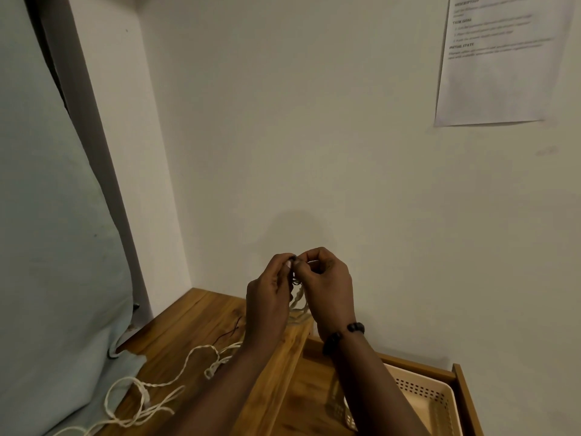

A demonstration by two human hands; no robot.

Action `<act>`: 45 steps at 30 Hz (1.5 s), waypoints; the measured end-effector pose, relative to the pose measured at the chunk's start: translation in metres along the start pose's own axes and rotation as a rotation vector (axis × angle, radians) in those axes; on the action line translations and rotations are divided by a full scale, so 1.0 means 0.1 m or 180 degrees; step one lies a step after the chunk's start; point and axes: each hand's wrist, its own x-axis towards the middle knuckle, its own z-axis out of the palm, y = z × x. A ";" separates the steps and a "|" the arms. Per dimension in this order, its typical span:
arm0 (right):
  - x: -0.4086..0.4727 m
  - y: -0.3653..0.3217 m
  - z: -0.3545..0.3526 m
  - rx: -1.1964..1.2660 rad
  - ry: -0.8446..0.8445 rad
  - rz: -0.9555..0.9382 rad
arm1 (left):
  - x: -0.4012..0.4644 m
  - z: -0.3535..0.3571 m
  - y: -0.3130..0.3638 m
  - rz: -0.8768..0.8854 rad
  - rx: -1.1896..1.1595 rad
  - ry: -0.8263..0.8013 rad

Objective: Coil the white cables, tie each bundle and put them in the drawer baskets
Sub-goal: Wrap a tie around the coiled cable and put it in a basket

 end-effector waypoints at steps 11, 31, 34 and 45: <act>-0.11 -0.01 -0.01 0.0227 0.0142 -0.0729 | 0.06 -0.04 0.05 0.0287 0.0029 0.0057; 0.05 0.18 -0.27 -0.0216 -0.0206 -0.0636 | 0.11 -0.05 -0.18 -0.0192 -0.0360 -0.0963; 0.05 0.14 -0.30 0.0044 -0.0150 -0.0636 | 0.13 -0.08 -0.22 -0.0297 -0.0418 -0.0970; 0.41 -0.01 -0.33 0.2187 -0.0241 0.0978 | 0.00 0.06 -0.04 -0.0346 -0.0876 -0.1467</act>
